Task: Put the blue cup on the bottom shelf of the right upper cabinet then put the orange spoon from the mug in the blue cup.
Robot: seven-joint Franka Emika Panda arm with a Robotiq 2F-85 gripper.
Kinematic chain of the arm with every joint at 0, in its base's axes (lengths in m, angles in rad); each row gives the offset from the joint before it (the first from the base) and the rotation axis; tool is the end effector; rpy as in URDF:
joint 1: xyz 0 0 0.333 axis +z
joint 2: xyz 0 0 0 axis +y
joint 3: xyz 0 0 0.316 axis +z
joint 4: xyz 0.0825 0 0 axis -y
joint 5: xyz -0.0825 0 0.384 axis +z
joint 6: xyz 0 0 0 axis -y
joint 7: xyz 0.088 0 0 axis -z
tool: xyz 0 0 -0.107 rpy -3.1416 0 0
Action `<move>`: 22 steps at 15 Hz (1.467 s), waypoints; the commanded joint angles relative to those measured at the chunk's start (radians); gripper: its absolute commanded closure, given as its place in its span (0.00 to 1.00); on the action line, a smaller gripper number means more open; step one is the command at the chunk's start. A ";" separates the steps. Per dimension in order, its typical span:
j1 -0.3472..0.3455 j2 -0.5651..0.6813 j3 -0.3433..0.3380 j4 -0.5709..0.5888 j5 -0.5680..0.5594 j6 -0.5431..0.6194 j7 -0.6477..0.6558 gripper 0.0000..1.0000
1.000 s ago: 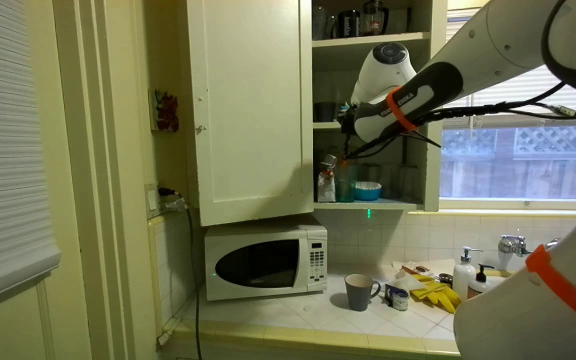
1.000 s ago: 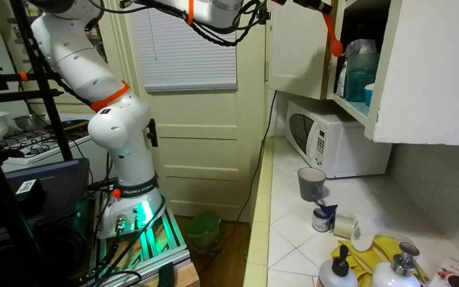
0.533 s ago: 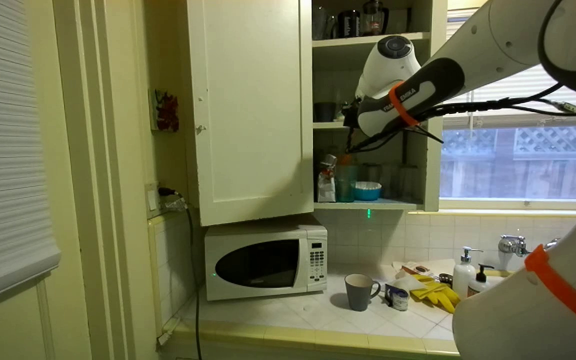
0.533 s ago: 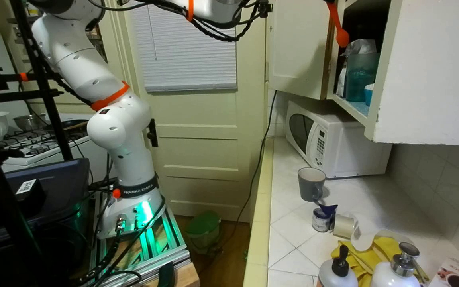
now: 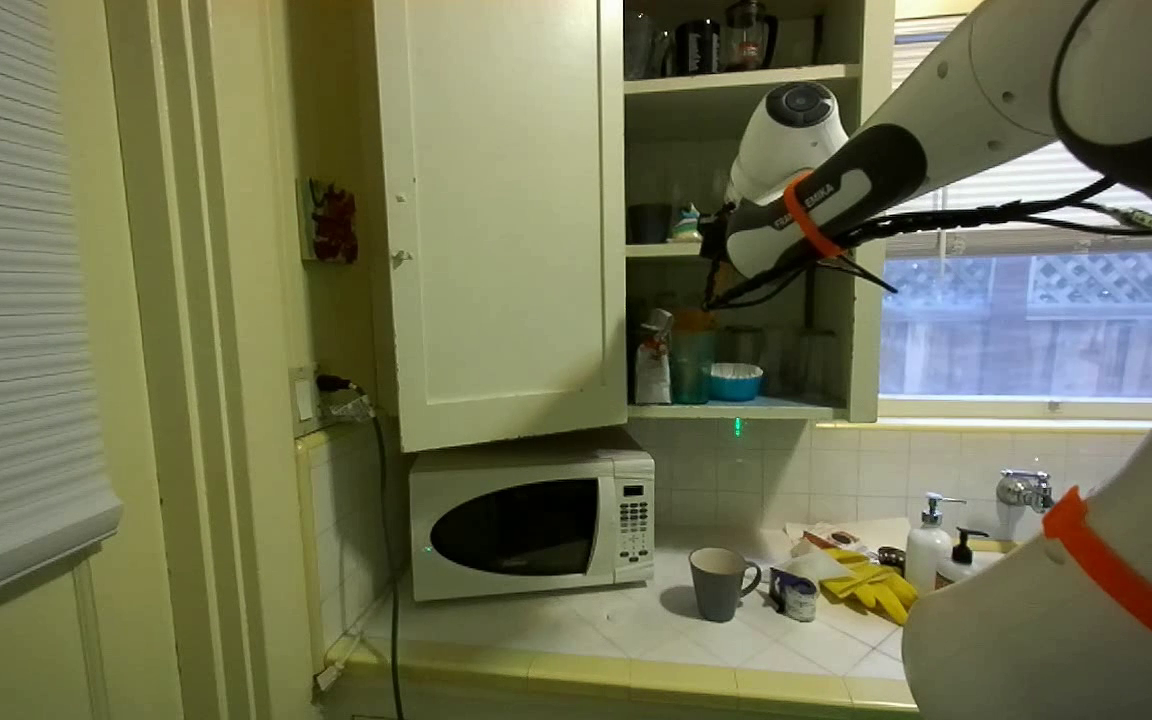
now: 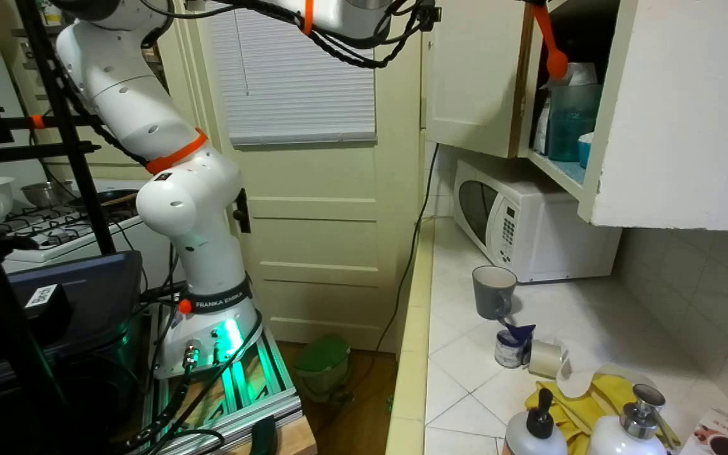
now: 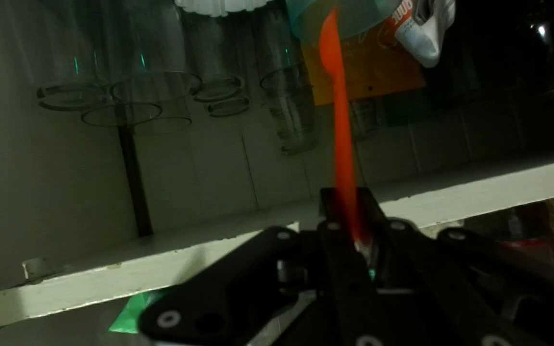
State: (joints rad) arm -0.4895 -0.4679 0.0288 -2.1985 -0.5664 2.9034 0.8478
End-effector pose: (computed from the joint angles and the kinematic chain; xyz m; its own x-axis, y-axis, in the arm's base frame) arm 0.4232 -0.1702 0.7024 0.1490 -0.3830 0.9116 -0.6192 -0.7550 -0.2160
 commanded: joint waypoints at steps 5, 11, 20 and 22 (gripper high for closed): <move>-0.022 0.089 -0.010 0.023 0.001 0.115 0.016 0.97; -0.021 0.138 -0.001 0.063 0.000 0.099 0.016 0.97; -0.035 0.191 0.025 0.120 -0.011 0.084 0.028 0.10; -0.032 0.193 0.027 0.122 -0.005 0.078 0.027 0.00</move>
State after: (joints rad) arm -0.5105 -0.2874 0.0414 -2.0939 -0.5665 2.9956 0.8491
